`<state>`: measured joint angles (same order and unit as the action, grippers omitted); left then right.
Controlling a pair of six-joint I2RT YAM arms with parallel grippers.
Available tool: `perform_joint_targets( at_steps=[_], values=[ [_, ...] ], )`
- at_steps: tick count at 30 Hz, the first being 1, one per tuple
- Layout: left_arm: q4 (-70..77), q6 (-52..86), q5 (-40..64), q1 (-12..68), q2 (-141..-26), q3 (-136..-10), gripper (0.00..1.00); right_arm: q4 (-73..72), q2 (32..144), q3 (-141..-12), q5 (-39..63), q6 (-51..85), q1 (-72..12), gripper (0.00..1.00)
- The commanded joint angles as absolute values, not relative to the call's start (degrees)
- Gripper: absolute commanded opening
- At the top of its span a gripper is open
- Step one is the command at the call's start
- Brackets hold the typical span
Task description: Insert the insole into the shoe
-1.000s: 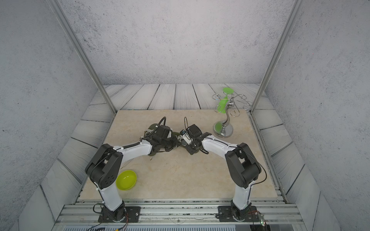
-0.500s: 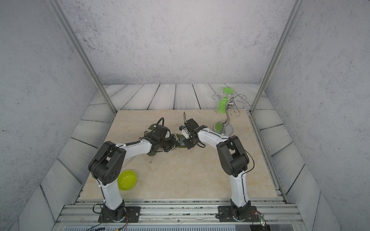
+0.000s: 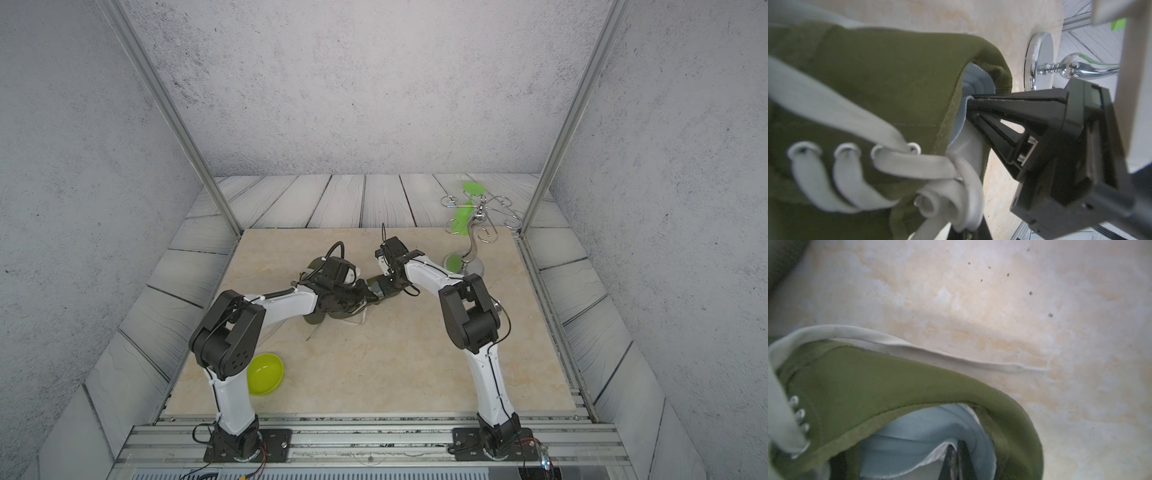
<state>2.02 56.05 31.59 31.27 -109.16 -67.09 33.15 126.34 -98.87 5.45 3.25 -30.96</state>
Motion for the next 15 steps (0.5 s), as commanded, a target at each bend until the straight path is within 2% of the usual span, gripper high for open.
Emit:
perform_joint_targets(
  at_steps=[1, 3, 6, 9, 15],
  values=[
    [3.43, 53.34, 40.58, 30.66, -107.66, -71.38, 0.0, 37.03, 129.27, -94.86, 1.24, 4.32, -31.81, 0.0],
    [2.16, 52.66, 41.0, 29.82, -108.05, -73.03, 0.0, 37.23, 125.56, -91.77, -0.22, 4.28, -32.1, 0.0],
    [-1.12, 50.77, 41.86, 29.44, -109.3, -76.33, 0.0, 37.05, 119.1, -86.46, -2.95, 3.17, -33.09, 0.12],
    [-3.9, 49.09, 42.4, 29.36, -110.36, -78.66, 0.0, 38.9, 113.98, -83.11, -4.48, 2.68, -33.9, 0.2],
    [-7.12, 45.88, 43.42, 29.19, -112.12, -80.41, 0.0, 40.54, 106.52, -76.06, -0.5, 5.12, -34.06, 0.44]
  ],
)
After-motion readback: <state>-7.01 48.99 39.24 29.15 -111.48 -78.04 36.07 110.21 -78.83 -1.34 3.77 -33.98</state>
